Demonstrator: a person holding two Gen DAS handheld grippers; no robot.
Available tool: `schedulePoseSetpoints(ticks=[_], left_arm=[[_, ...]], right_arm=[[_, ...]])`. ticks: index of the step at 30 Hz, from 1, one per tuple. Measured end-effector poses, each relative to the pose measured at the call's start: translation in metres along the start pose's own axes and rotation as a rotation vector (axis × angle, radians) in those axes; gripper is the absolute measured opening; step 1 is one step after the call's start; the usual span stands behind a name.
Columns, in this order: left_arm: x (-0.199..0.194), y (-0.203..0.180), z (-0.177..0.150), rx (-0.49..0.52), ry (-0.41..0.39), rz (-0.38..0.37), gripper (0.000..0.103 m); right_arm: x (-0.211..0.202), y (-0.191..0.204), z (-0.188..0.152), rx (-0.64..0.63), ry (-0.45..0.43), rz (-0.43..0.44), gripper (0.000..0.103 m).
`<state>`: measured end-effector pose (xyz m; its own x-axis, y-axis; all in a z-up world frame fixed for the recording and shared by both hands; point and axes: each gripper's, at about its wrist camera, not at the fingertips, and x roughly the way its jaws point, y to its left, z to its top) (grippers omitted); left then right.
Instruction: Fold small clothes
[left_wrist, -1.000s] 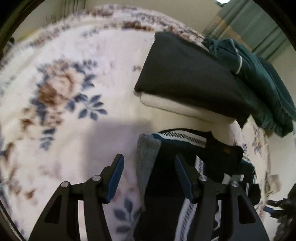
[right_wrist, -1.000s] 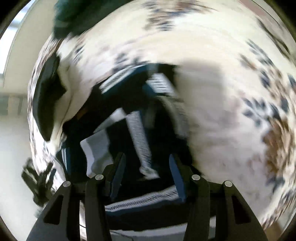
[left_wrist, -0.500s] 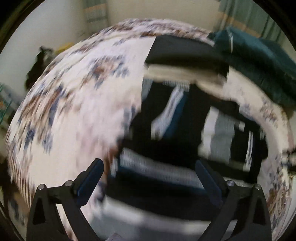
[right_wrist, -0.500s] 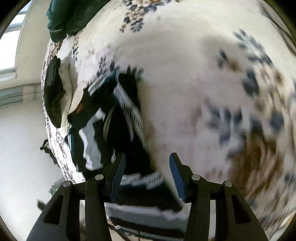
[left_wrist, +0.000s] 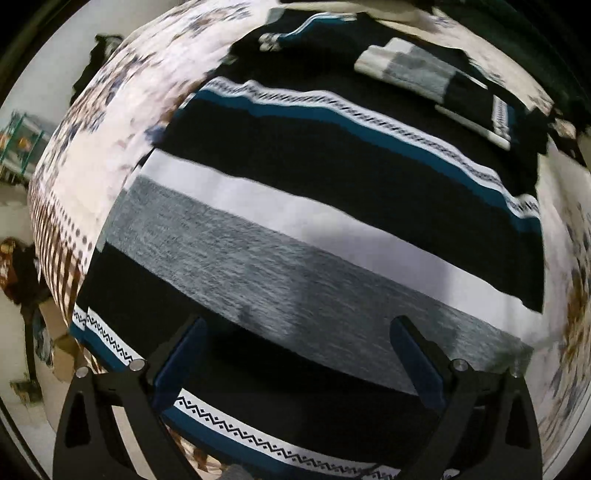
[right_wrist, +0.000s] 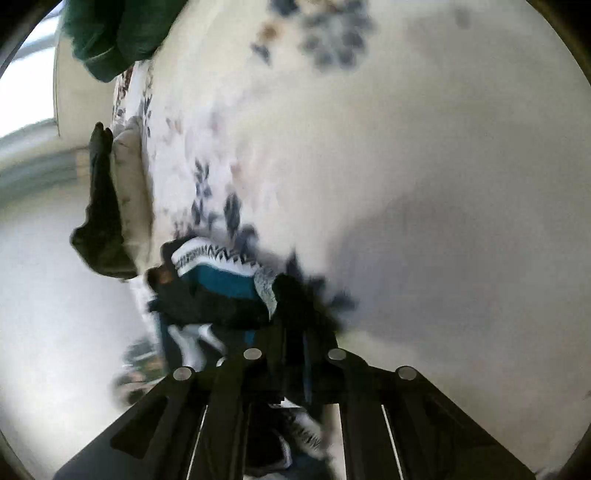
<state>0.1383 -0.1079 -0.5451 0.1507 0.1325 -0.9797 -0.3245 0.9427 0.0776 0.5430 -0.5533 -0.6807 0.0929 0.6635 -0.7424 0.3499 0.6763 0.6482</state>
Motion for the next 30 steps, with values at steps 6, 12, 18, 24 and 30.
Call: schedulePoseSetpoints(ticks=[6,12,18,24,30], left_arm=[[-0.010,-0.024,-0.008,0.061,0.003,-0.080,0.101],[-0.031,-0.064,-0.028,0.180,0.015,-0.148,0.101],[-0.044,-0.118,-0.074,0.356,0.078,-0.244,0.101],[-0.018,-0.178,-0.121,0.470,0.165,-0.266,0.101],[-0.002,-0.208,-0.159,0.607,0.162,-0.223,0.021]], right_arm=[[-0.011,0.022,0.052,-0.071,-0.092,-0.165,0.003],[-0.019,0.023,0.052,-0.055,0.048,-0.131,0.027],[-0.088,-0.004,-0.013,-0.146,0.118,-0.205,0.054],[-0.120,-0.054,-0.057,-0.132,0.155,-0.227,0.054],[-0.088,-0.057,-0.028,-0.069,0.112,-0.062,0.054]])
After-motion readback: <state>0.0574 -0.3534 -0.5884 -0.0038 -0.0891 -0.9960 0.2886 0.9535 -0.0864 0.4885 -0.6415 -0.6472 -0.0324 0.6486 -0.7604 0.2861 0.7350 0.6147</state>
